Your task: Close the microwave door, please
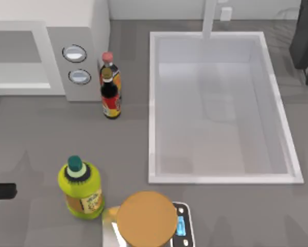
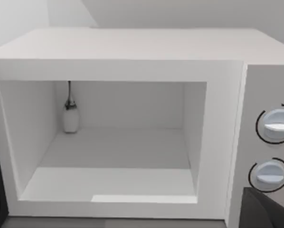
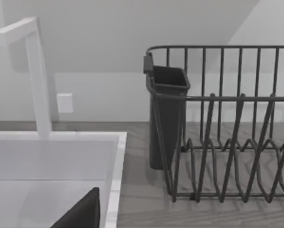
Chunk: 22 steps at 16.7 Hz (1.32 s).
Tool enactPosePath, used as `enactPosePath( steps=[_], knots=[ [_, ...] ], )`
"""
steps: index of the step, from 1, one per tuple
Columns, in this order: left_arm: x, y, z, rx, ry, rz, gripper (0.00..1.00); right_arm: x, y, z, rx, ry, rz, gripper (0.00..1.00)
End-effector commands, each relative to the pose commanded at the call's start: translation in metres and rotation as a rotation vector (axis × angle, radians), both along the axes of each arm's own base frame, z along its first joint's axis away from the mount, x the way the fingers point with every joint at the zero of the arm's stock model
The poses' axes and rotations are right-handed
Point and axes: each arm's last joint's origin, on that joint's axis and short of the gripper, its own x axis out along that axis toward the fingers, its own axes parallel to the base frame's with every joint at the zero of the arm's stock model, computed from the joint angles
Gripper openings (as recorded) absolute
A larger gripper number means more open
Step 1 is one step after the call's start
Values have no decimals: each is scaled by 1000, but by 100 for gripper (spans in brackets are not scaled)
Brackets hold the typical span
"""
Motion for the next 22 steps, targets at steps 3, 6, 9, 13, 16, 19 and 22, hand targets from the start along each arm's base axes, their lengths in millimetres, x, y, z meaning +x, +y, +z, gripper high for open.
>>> enactPosePath(
  steps=[3, 6, 9, 13, 16, 19, 22],
  knots=[
    [-6, -1, -2, 0, 0, 0, 0, 0, 0, 0, 0, 0, 0, 100],
    [-13, -1, -6, 0, 0, 0, 0, 0, 0, 0, 0, 0, 0, 100],
    [-19, 0, -9, 0, 0, 0, 0, 0, 0, 0, 0, 0, 0, 100],
    [-14, -1, -13, 31, 71, 23, 0, 0, 0, 0, 0, 0, 0, 100],
    [-14, 1, -8, 61, 81, 23, 0, 0, 0, 0, 0, 0, 0, 100],
    [-12, 8, 13, 169, 135, 30, 0, 0, 0, 0, 0, 0, 0, 100],
    [0, 21, 41, 303, 262, 50, 0, 0, 0, 0, 0, 0, 0, 100]
  ],
)
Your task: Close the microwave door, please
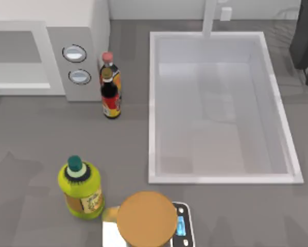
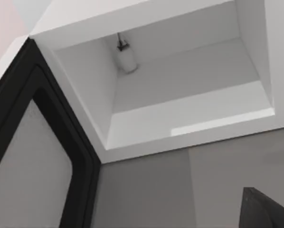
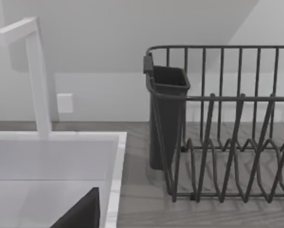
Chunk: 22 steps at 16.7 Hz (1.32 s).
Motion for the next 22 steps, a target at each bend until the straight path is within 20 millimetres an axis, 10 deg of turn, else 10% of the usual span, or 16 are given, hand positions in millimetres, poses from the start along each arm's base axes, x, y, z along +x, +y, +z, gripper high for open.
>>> enactPosePath(
  steps=[5, 10, 15, 22],
  knots=[
    [56, 53, 42, 74, 319, 21, 0, 0, 0, 0, 0, 0, 0, 100],
    [107, 170, 42, -96, 539, 30, 0, 0, 0, 0, 0, 0, 0, 100],
    [105, 276, 24, -262, 556, 53, 0, 0, 0, 0, 0, 0, 0, 100],
    [101, 311, 26, -295, 524, 49, 0, 0, 0, 0, 0, 0, 0, 100]
  ],
)
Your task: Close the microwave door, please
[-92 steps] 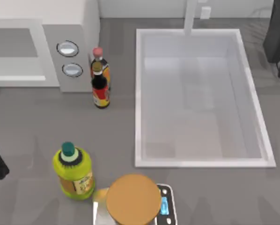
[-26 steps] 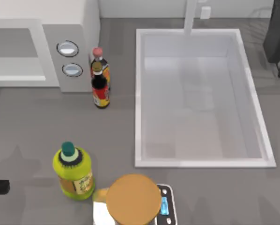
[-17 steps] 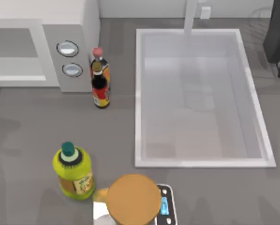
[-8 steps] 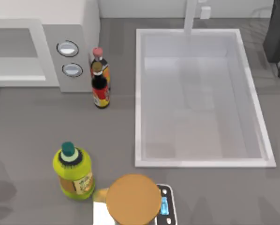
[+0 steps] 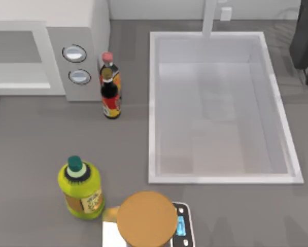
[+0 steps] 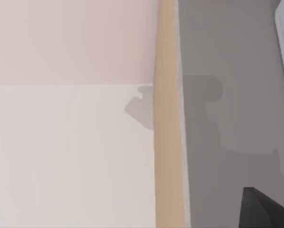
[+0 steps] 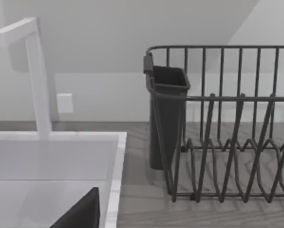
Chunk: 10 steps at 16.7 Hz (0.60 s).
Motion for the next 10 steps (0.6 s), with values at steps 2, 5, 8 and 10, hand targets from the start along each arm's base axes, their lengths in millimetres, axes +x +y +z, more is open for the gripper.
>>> enactPosePath(
  steps=[2, 5, 8, 10],
  knots=[
    [2, -3, 3, 1, -8, -7, 0, 0, 0, 0, 0, 0, 0, 100],
    [3, -2, -9, -3, -4, -6, 0, 0, 0, 0, 0, 0, 0, 100],
    [4, 2, -41, 1, -5, -4, 0, 0, 0, 0, 0, 0, 0, 100],
    [3, 3, -65, 10, -8, -2, 0, 0, 0, 0, 0, 0, 0, 100]
  ],
)
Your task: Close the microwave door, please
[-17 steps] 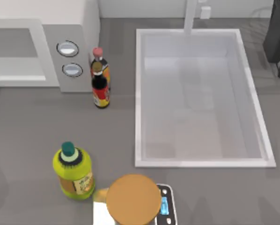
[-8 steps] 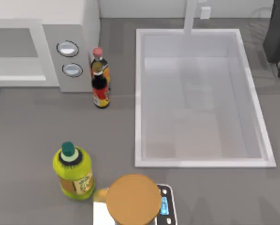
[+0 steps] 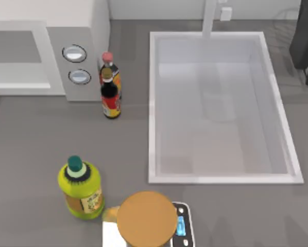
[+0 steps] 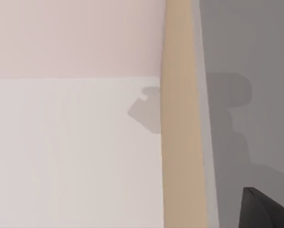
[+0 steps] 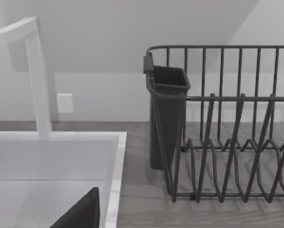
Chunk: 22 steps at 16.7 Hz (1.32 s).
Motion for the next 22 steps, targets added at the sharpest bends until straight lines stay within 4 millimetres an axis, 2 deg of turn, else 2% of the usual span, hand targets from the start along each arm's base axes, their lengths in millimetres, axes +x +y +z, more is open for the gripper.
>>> enactPosePath(
  steps=[2, 4, 10, 12, 16, 18, 22],
  knots=[
    [-2, -1, -21, -1, 2, 1, 0, 0, 0, 0, 0, 0, 0, 100],
    [-3, -3, -34, -9, 7, 2, 0, 0, 0, 0, 0, 0, 0, 100],
    [0, -9, -32, -6, 5, -3, 0, 0, 0, 0, 0, 0, 0, 100],
    [2, -25, -28, 1, 3, -4, 0, 0, 0, 0, 0, 0, 0, 100],
    [-2, -77, -34, -19, 18, -5, 0, 0, 0, 0, 0, 0, 0, 100],
    [-3, -96, -34, -14, 12, -4, 0, 0, 0, 0, 0, 0, 0, 100],
    [-4, -104, -33, -9, 7, -3, 0, 0, 0, 0, 0, 0, 0, 100]
  ],
)
